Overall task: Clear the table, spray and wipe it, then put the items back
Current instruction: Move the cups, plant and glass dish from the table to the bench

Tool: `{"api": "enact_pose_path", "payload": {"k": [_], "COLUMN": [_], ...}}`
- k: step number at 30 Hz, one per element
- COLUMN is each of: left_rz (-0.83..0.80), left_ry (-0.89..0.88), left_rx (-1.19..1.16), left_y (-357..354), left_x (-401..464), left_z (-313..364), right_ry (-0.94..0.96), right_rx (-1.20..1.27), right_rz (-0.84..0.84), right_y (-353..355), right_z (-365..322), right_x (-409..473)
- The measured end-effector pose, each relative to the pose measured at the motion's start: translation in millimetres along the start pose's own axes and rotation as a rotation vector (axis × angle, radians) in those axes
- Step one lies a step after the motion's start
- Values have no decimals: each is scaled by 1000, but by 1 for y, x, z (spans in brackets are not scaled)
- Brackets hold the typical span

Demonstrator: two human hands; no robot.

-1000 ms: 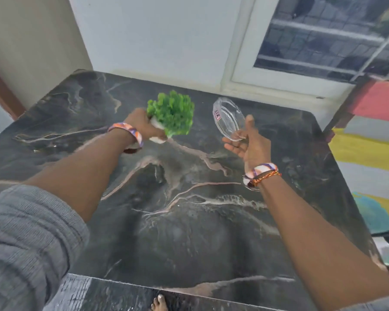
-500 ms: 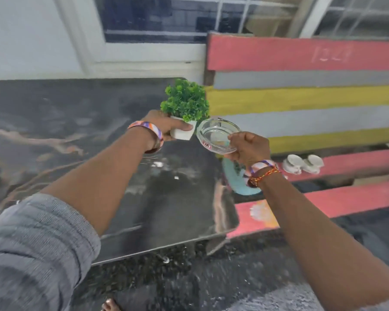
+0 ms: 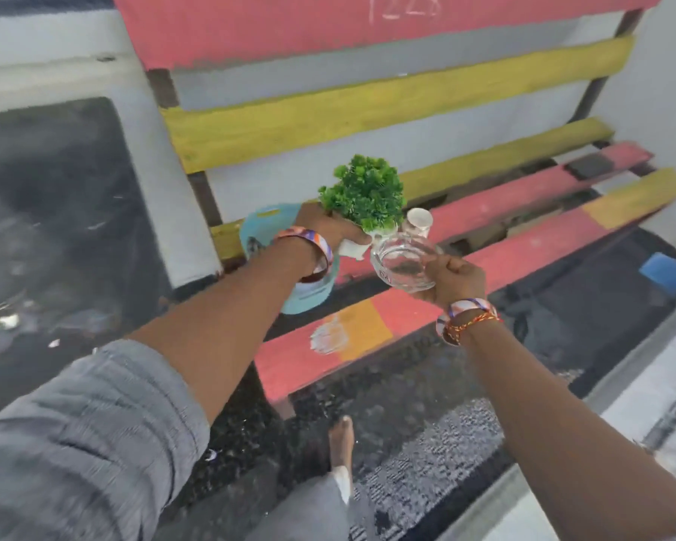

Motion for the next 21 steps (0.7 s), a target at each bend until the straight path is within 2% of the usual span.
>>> {"api": "enact_pose_path", "payload": {"k": [3,7,11,15,21], "left_rz": [-39,-29,-48,-65,-33], "left_ry": [24,21,124,162,197], "left_rx": [-33,169,310,329,341], "left_y": [-49,-98,-131,-150,-168], "left_x": [39,101,146,165,183], "left_z": [-16,-61,-107,-139,-171], "right_ry": [-76,-138,-271,-339,-361], "right_rx": [-31,-165,-152,-246,-138], "right_rz": [101,192,285,257,228], "right_y": [37,85,113,125,124], "right_z": [21,59,94,112,136], "right_x": [36,97,147,181,203]}}
Point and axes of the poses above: each hand's wrist, its own x-axis towards the middle knuckle, its own y-axis out of the back of the hand, z = x × y, the point moved 1 cm from there along x, towards the middle knuckle, and after that the axes turned 8 degrees about -z, right-handed, at the moved point
